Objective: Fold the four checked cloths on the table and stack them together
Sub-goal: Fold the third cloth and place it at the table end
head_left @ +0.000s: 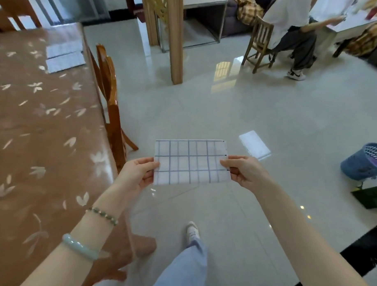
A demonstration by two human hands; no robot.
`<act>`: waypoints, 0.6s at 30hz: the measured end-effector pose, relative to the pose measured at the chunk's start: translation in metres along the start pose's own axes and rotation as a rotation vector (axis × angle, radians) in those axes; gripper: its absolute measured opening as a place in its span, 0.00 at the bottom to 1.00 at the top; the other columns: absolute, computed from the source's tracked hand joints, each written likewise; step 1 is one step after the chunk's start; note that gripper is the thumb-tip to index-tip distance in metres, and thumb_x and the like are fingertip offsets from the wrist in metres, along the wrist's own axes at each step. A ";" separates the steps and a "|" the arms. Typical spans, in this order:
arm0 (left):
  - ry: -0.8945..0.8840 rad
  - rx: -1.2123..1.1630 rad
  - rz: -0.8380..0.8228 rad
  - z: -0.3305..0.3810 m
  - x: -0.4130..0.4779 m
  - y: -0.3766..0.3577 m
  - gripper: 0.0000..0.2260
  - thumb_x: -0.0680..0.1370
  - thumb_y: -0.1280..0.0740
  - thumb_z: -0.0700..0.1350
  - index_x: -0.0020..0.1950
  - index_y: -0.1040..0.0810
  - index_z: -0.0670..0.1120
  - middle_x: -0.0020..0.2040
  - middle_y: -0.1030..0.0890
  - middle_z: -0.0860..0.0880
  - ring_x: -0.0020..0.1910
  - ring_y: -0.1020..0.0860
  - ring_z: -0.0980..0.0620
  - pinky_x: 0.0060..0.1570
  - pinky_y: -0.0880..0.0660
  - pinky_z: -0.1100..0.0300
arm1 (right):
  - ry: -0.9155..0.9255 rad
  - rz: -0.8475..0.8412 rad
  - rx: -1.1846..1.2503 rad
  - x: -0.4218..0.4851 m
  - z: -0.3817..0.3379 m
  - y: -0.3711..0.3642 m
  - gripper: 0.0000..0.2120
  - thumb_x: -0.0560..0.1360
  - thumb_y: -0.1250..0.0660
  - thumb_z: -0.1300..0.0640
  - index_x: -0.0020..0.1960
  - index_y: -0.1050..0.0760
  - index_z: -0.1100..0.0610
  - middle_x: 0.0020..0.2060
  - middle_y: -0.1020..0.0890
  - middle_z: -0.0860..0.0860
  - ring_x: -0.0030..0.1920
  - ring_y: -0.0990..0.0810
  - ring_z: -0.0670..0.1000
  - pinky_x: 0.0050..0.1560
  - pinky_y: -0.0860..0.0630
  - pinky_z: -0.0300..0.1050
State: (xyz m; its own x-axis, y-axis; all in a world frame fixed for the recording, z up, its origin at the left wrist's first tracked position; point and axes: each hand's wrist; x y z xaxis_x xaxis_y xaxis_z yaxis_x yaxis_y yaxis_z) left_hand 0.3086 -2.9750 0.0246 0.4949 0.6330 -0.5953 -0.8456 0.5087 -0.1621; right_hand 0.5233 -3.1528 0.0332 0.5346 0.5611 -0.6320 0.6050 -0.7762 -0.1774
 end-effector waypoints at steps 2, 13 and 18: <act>0.004 -0.034 0.037 0.015 0.020 -0.006 0.06 0.76 0.33 0.33 0.52 0.22 0.37 0.38 0.15 0.44 0.34 0.16 0.50 0.39 0.18 0.57 | -0.013 -0.013 -0.032 0.027 -0.026 -0.008 0.10 0.69 0.30 0.72 0.50 0.23 0.68 0.39 0.17 0.60 0.36 0.17 0.53 0.38 0.18 0.46; -0.013 -0.164 0.176 0.113 0.100 -0.020 0.12 0.77 0.34 0.36 0.61 0.24 0.38 0.51 0.16 0.40 0.47 0.16 0.46 0.45 0.18 0.57 | -0.043 -0.188 -0.154 0.150 -0.140 -0.066 0.07 0.71 0.33 0.71 0.49 0.22 0.69 0.37 0.18 0.58 0.33 0.17 0.50 0.36 0.19 0.42; 0.026 -0.317 0.238 0.143 0.150 -0.020 0.10 0.77 0.34 0.37 0.58 0.22 0.39 0.46 0.14 0.44 0.43 0.16 0.49 0.36 0.20 0.61 | -0.062 -0.253 -0.193 0.220 -0.179 -0.100 0.04 0.72 0.33 0.72 0.45 0.22 0.68 0.35 0.19 0.58 0.33 0.19 0.51 0.36 0.19 0.41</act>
State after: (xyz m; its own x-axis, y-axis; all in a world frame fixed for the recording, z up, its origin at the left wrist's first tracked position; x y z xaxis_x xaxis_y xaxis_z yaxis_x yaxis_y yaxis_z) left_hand 0.4285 -2.8070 0.0515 0.2759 0.6944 -0.6646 -0.9579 0.1413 -0.2499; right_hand 0.6860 -2.9009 0.0471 0.3195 0.7062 -0.6318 0.8182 -0.5420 -0.1921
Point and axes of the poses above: each hand's wrist, its own x-axis towards the middle knuckle, its own y-axis out of the back of the hand, z = x × y
